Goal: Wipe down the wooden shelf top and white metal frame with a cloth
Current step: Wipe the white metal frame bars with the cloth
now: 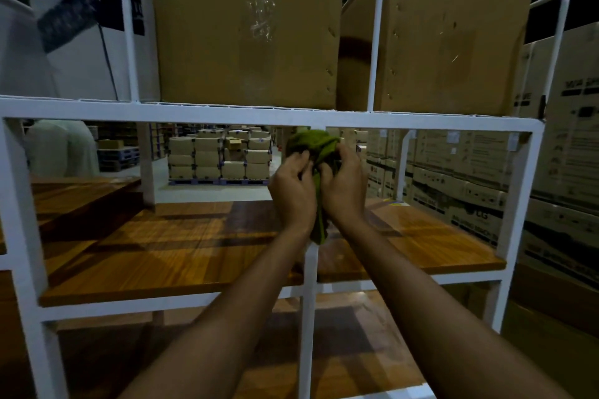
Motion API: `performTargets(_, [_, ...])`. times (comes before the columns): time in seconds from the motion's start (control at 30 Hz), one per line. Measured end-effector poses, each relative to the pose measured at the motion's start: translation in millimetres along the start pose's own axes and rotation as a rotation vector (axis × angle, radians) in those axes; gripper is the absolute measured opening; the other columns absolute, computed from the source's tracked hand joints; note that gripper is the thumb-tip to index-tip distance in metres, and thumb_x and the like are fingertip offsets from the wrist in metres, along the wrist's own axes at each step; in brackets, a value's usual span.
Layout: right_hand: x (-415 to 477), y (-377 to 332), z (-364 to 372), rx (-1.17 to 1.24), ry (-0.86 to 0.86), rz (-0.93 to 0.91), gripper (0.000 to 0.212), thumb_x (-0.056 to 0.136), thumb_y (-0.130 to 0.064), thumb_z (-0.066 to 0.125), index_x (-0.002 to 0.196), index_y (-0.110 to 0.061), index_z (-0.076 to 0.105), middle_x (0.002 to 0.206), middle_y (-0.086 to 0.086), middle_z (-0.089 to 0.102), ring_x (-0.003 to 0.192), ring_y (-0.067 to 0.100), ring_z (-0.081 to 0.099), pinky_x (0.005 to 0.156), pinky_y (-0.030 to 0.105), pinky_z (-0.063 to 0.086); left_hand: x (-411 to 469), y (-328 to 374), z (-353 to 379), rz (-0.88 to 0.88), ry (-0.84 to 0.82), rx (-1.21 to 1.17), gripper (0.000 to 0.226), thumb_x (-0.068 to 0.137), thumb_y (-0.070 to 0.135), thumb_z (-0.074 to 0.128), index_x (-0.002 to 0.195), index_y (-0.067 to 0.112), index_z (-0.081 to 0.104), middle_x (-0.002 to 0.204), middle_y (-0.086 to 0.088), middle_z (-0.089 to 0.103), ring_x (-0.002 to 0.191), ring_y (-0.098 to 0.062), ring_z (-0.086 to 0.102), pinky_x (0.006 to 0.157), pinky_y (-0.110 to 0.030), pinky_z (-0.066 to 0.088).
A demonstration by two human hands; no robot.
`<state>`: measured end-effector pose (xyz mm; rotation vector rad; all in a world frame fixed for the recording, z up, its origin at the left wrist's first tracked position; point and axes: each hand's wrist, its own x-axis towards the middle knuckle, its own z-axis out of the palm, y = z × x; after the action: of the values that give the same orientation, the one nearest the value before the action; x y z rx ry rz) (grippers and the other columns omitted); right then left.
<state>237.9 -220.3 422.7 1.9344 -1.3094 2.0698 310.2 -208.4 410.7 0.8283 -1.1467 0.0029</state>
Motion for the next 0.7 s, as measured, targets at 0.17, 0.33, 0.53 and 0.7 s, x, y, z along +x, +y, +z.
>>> performTargets(0.17, [-50.3,27.3,-1.5,-0.002,-0.159,0.007,0.030,0.094,-0.003,0.054,0.123,-0.007,0.055,0.114,0.006,0.056,0.097,0.008,0.049,0.081,0.017,0.043,-57.1,-35.2,-8.6,-0.006,-0.032,0.106,0.028,0.090,-0.005,0.062,0.118,-0.001,0.064,0.116,-0.015,0.070,0.112,-0.015,0.060,0.092,0.002,0.036])
performTargets(0.33, [-79.3,42.7,-4.1,-0.012,-0.221,0.000,0.033,0.093,0.001,0.054,0.126,-0.005,0.052,0.117,0.000,0.051,0.097,-0.005,0.037,0.082,-0.005,0.027,-85.0,-57.8,-16.1,0.004,-0.081,0.184,0.028,0.086,-0.009,0.066,0.114,-0.005,0.067,0.114,-0.018,0.070,0.109,-0.022,0.064,0.098,-0.021,0.046])
performTargets(0.53, [-112.4,60.0,-5.3,-0.148,-0.272,-0.052,0.021,0.092,-0.004,0.053,0.112,-0.010,0.059,0.114,0.006,0.059,0.102,0.014,0.051,0.086,0.012,0.037,-114.3,-68.9,-29.3,-0.053,-0.152,0.219,0.021,0.092,-0.003,0.061,0.110,0.003,0.070,0.103,0.003,0.065,0.096,-0.005,0.058,0.082,-0.003,0.042])
performTargets(0.7, [-133.1,75.2,-11.9,-0.365,-0.323,-0.173,0.022,0.084,-0.011,0.073,0.104,-0.015,0.064,0.104,0.005,0.063,0.093,0.020,0.056,0.074,0.033,0.055,-136.3,-74.8,-39.9,0.045,-0.256,0.434,0.022,0.097,0.009,0.057,0.118,0.012,0.061,0.124,-0.002,0.053,0.116,-0.015,0.049,0.096,-0.022,0.044])
